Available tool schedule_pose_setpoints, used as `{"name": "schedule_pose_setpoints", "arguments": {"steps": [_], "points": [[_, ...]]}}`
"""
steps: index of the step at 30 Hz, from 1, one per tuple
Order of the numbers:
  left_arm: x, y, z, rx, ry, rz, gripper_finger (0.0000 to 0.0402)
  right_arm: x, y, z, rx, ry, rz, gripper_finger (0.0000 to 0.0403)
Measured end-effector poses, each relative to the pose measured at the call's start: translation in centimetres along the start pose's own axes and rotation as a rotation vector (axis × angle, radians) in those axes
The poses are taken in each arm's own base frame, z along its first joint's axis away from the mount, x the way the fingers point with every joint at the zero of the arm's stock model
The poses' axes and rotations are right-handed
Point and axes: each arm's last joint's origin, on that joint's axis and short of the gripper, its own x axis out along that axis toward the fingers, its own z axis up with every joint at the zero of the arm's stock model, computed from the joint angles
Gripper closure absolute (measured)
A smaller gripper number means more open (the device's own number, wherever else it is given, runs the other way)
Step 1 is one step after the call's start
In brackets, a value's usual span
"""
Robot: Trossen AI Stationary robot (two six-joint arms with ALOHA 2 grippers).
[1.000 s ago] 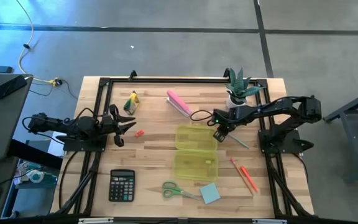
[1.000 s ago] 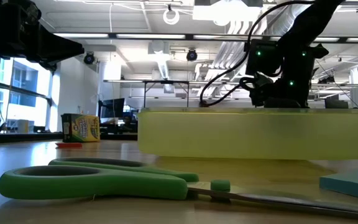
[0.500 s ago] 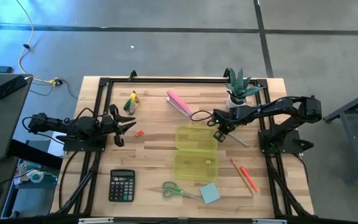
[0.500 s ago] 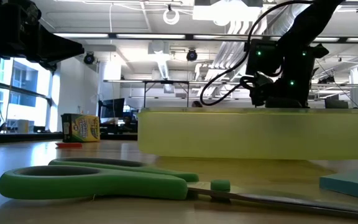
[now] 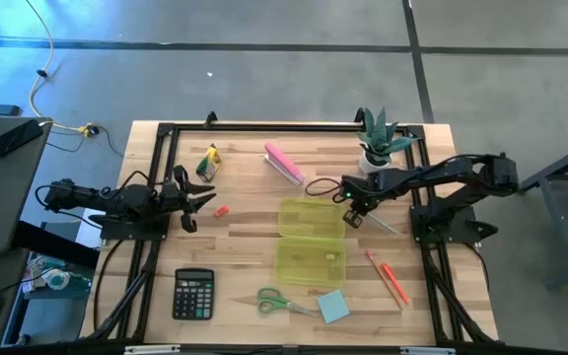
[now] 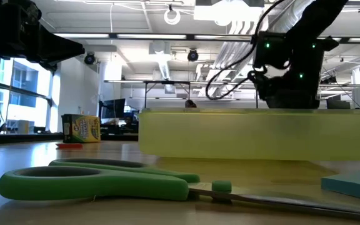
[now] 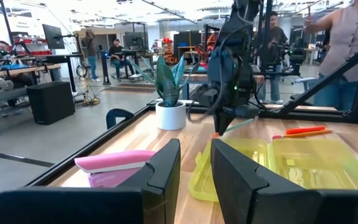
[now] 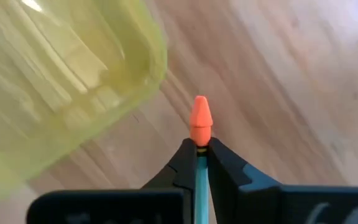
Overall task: Pack school essentials
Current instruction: Put the blue pencil into the yellow supply box
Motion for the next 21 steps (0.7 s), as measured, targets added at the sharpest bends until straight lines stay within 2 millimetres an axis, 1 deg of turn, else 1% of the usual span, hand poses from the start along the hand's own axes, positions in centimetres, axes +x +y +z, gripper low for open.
{"name": "schedule_pose_setpoints", "arguments": {"steps": [4, 10, 14, 21], "points": [[0.0, 0.0, 0.0, -0.001, 0.0, 0.0, 0.0321, -1.4, -0.1, -0.4, 0.003, -0.044, -0.01, 0.0391], [0.0, 0.0, 0.0, -0.002, 0.0, 0.0, 0.0321, -3.9, 0.5, -0.9, -0.008, -0.164, 0.058, 0.0391], [0.0, 0.0, 0.0, -0.001, 0.0, 0.001, 0.0321, -5.5, 1.4, -1.1, -0.037, -0.282, 0.136, 0.0391], [0.0, 0.0, 0.0, -0.002, 0.0, 0.006, 0.0321, -8.1, 3.9, -0.8, -0.143, -0.534, 0.322, 0.0391]]}}
